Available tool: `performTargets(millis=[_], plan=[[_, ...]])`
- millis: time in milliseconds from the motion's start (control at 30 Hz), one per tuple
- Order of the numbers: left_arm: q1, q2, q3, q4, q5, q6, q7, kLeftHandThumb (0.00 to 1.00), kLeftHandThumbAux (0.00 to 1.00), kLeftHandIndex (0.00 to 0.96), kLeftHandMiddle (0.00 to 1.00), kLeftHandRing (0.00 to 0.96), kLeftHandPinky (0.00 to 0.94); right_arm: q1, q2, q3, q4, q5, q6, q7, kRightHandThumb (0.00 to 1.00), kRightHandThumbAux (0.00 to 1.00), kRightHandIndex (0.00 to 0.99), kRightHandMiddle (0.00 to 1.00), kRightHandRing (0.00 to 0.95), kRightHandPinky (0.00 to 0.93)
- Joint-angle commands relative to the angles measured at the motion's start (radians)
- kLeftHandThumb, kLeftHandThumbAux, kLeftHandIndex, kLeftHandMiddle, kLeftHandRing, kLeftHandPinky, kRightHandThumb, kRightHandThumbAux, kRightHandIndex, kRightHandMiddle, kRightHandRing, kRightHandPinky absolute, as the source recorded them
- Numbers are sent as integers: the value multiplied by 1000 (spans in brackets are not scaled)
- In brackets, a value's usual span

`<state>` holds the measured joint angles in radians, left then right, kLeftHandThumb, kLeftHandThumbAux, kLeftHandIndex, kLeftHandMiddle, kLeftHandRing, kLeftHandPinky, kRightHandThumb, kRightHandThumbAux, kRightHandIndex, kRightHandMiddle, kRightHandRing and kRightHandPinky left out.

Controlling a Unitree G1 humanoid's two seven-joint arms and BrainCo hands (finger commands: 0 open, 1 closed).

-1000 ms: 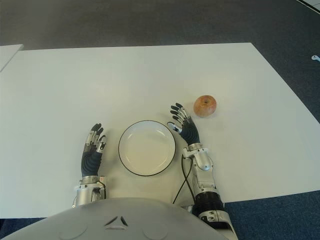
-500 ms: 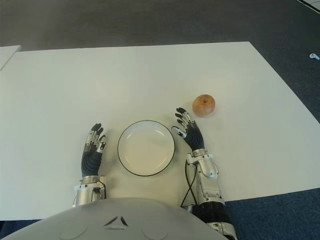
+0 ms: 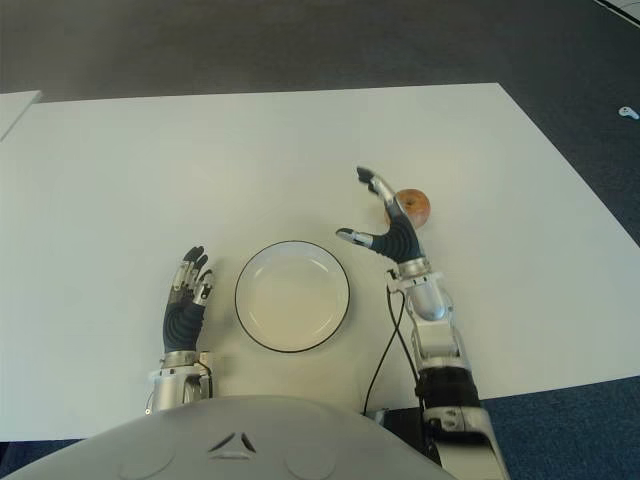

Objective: Put the apples into the plate.

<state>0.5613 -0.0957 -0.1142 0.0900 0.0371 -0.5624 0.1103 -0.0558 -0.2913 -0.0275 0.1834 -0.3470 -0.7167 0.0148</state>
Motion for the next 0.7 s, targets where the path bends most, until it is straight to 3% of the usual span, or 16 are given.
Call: performTargets(millis=[33, 133, 300, 700], plan=[[-6, -15, 1, 50, -14, 41, -7, 125, 498, 4, 21, 5, 26, -67, -88, 14, 77, -212, -52, -122, 334, 542, 96, 117, 110, 126], [-7, -13, -1, 48, -12, 42, -7, 125, 495, 1, 19, 4, 25, -103, -127, 30, 91, -316, -36, -189, 322, 532, 94, 117, 113, 118], [-10, -13, 2, 52, -11, 41, -3, 134, 488, 0, 16, 3, 28, -166, -192, 81, 69, -549, 66, -320, 306, 524, 88, 118, 104, 79], [-27, -17, 4, 67, -21, 32, -1, 163, 491, 5, 14, 0, 16, -240, -249, 176, 20, -704, 266, -356, 333, 496, 64, 96, 57, 17]])
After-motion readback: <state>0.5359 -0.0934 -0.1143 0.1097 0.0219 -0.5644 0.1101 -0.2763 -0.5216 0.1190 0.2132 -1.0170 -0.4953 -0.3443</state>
